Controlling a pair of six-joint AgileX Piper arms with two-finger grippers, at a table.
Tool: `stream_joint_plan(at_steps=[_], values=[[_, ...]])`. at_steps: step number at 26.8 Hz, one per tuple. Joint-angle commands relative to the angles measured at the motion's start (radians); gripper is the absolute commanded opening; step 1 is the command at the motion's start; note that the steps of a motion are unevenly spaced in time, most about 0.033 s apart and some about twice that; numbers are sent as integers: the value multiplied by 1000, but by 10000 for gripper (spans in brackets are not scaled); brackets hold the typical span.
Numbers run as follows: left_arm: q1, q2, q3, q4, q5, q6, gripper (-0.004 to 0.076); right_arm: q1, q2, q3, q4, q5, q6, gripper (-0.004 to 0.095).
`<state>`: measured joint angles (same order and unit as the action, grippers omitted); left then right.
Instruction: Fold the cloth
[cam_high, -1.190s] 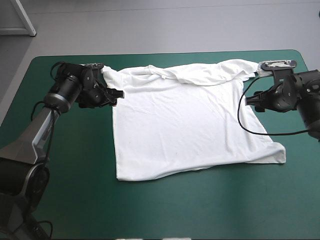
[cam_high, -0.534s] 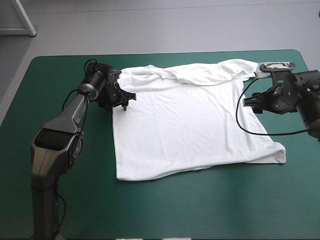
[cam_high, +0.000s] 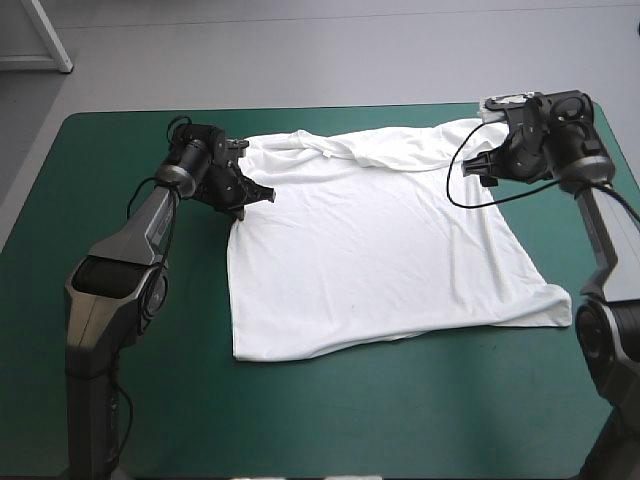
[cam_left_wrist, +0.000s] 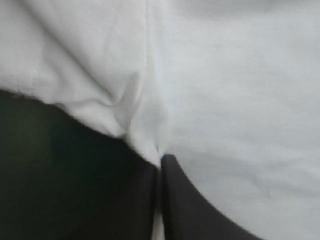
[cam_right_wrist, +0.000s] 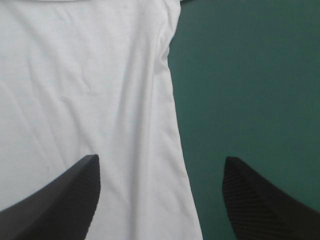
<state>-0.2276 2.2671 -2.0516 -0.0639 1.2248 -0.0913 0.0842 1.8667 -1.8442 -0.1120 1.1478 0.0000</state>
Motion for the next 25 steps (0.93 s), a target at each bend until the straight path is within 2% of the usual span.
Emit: stream_joint_plan(at_steps=[1,6,9,17,23,25], values=[[-12,-10,0,-45,55,6,-9,-28,61,-147,24,-2,-21,646],[-12,-10,0,-45,53,6,-9,-87,229,-299,104,50,-42,646],[-12,-10,0,-45,51,6,-9,-110,290,-337,170,33,-60,646],[-12,-10,0,-49,18,6,-9,-107,400,-385,174,-27,-66,646],[-12,-10,0,-53,8,-5,-9,-86,426,-387,220,-58,-107,645],[-12,-10,0,-53,6,-5,-9,-63,426,-387,211,-60,-108,572]])
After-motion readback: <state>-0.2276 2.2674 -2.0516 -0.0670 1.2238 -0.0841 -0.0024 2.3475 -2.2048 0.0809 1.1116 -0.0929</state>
